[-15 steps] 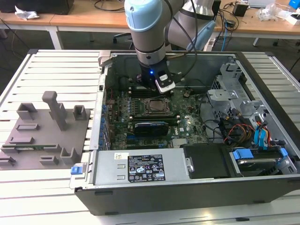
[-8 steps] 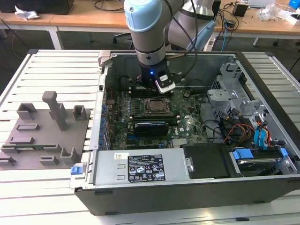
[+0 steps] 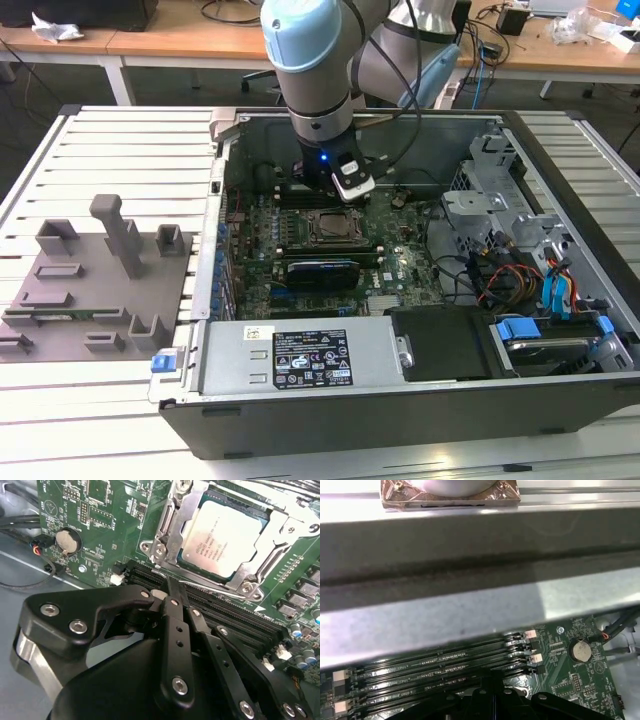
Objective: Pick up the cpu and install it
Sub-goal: 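Install the first cpu locking lever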
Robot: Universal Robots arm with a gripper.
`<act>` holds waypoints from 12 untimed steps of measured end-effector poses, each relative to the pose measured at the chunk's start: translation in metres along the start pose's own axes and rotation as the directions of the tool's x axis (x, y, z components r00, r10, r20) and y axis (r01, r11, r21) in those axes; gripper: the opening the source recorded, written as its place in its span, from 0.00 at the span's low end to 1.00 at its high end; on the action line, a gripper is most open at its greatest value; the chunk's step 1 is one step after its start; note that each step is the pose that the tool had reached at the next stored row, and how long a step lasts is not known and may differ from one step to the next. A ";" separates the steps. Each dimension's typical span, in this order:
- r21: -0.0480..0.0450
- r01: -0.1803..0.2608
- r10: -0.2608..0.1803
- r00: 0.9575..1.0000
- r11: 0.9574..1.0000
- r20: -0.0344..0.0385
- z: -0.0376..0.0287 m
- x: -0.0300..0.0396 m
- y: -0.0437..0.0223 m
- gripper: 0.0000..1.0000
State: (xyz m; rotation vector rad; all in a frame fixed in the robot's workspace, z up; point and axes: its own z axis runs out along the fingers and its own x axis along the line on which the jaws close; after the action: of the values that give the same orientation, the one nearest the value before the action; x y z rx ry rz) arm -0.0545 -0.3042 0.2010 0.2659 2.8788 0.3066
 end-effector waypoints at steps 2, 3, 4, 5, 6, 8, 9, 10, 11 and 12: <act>0.002 0.002 -0.002 1.000 1.000 0.006 0.0000 -0.0001 -0.0010 0.11; 0.003 0.003 -0.003 1.000 1.000 0.010 0.0000 -0.0002 -0.0020 0.11; 0.004 0.004 -0.004 1.000 1.000 0.013 0.0001 -0.0004 -0.0031 0.11; 0.004 0.005 -0.005 1.000 1.000 0.015 0.0001 -0.0005 -0.0039 0.11; 0.005 0.005 -0.005 1.000 1.000 0.018 0.0001 -0.0006 -0.0045 0.11; 0.005 0.005 -0.005 1.000 1.000 0.018 0.0001 -0.0007 -0.0046 0.11; 0.005 0.005 -0.005 1.000 1.000 0.018 -0.0006 -0.0008 -0.0045 0.11; 0.005 0.005 -0.005 1.000 1.000 0.018 -0.0013 -0.0010 -0.0043 0.11; 0.005 0.005 -0.005 1.000 1.000 0.018 -0.0021 -0.0011 -0.0041 0.11; 0.005 0.005 -0.005 1.000 1.000 0.018 -0.0030 -0.0013 -0.0039 0.11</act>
State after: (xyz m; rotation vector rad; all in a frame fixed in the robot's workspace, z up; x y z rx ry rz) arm -0.0546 -0.3088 0.2033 0.2605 2.8620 0.2946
